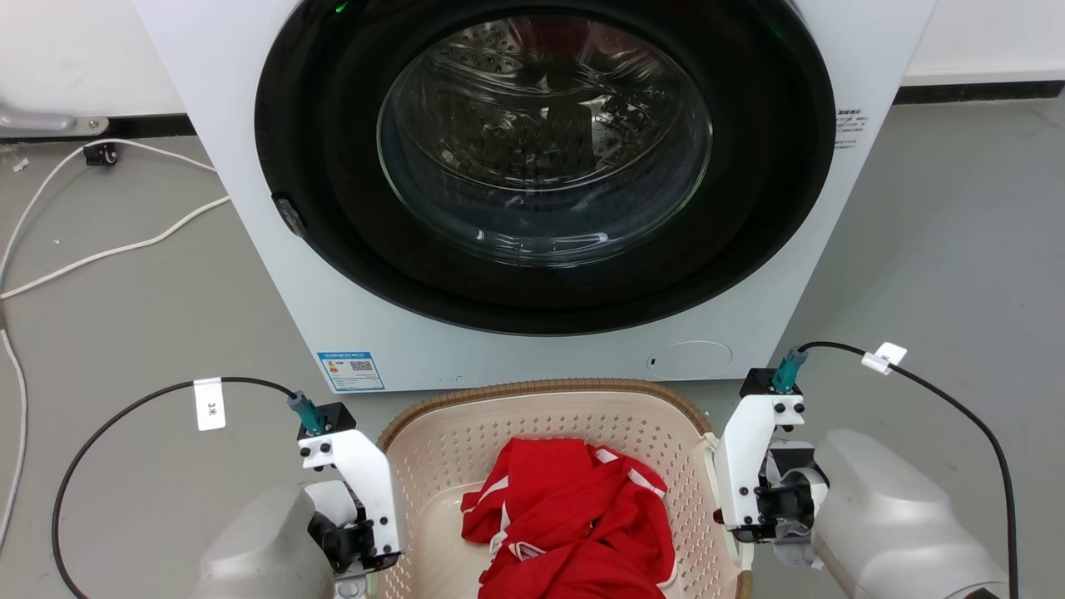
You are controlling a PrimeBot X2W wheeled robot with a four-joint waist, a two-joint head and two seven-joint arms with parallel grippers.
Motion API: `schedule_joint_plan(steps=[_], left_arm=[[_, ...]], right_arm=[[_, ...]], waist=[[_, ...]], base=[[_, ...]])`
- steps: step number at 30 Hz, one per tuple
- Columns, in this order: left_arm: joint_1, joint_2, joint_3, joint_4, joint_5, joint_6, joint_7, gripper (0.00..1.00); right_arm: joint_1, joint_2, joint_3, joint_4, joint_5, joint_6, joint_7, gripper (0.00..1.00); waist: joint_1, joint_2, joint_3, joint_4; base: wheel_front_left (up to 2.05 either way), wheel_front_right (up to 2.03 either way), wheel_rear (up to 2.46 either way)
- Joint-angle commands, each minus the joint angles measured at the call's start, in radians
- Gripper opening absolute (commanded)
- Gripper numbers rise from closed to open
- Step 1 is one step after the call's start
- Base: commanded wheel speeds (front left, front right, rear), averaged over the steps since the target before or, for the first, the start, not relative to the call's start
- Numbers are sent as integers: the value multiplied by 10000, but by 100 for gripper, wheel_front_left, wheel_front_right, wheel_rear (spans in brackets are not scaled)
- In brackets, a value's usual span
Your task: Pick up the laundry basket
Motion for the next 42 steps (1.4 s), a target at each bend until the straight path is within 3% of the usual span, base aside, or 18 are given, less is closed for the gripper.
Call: schedule_joint_plan(steps=[1, 42], left_arm=[[-120, -168, 14, -101, -80, -79, -31, 0], [-123, -61, -417, 134, -300, -69, -374, 0]], right_arm=[[-102, 174, 14, -92, 90, 109, -52, 0], [-116, 167, 312, -95, 577, 110, -137, 0]], waist=[[0, 0, -2, -4], [0, 0, 152, -51]], base=[[0, 0, 0], [0, 0, 0]])
